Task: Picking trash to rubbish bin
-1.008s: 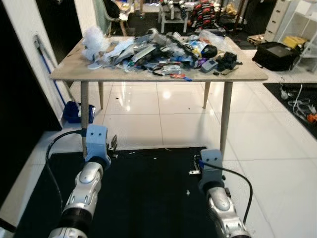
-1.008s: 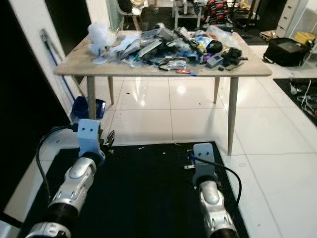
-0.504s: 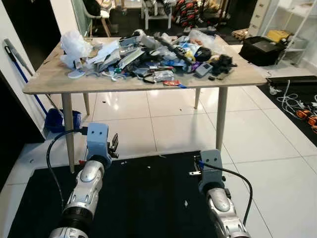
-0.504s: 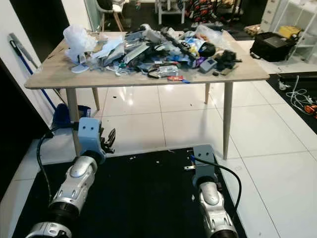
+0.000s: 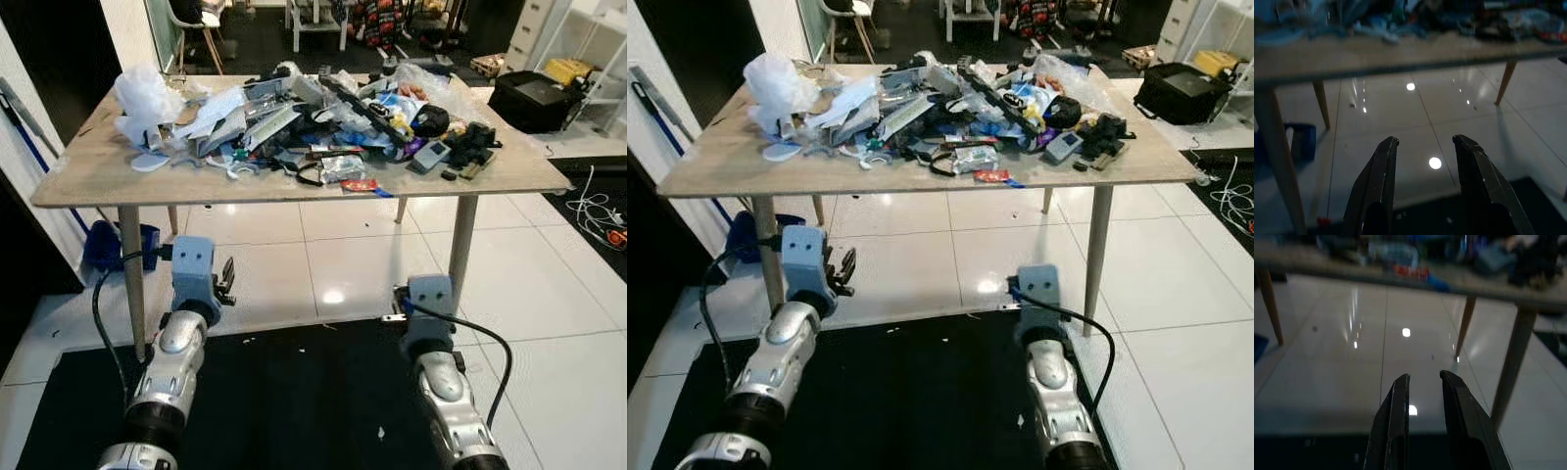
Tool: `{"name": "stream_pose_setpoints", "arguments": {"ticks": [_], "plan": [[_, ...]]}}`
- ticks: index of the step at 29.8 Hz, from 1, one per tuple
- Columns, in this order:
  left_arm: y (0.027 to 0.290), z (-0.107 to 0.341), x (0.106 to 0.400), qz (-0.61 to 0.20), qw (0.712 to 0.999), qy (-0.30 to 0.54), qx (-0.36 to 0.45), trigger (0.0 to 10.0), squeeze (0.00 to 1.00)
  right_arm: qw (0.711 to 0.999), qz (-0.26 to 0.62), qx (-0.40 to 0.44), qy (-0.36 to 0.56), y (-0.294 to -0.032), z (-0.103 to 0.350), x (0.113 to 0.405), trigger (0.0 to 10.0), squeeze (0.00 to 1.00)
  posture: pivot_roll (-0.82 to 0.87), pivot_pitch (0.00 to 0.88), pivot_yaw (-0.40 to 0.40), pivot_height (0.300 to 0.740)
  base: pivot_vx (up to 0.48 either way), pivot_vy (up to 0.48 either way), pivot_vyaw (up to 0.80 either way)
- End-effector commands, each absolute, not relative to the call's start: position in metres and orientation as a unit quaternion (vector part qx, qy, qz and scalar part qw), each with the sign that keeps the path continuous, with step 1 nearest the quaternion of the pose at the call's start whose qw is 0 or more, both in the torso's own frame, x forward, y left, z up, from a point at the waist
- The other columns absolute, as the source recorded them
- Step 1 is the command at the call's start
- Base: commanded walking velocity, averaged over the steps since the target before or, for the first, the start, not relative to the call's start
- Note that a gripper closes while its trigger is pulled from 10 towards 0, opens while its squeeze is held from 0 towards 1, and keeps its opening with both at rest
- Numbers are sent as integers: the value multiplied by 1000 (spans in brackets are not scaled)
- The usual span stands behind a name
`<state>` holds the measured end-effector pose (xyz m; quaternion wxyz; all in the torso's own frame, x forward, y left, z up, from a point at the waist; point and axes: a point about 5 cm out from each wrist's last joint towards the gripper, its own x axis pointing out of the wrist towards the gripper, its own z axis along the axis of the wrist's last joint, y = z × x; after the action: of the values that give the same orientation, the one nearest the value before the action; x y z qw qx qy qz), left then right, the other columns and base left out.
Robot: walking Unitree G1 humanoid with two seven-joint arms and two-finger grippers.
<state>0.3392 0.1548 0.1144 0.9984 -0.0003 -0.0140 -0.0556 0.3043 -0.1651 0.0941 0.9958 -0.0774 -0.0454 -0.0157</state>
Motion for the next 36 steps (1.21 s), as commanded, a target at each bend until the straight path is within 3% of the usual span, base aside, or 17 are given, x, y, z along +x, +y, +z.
{"name": "stream_pose_setpoints", "arguments": {"ticks": [1, 36], "plan": [[153, 115, 339, -59, 998, -13, -3, 10000, 0, 994, -17, -84, -72, -168, 105, 306, 10000, 0, -55, 76, 42, 740, 356, 0, 0], [152, 118, 338, -65, 998, -17, -13, 10000, 0, 994, 20, -94, -55, -159, 102, 303, 10000, 0, -58, 76, 39, 740, 355, 0, 0]]}}
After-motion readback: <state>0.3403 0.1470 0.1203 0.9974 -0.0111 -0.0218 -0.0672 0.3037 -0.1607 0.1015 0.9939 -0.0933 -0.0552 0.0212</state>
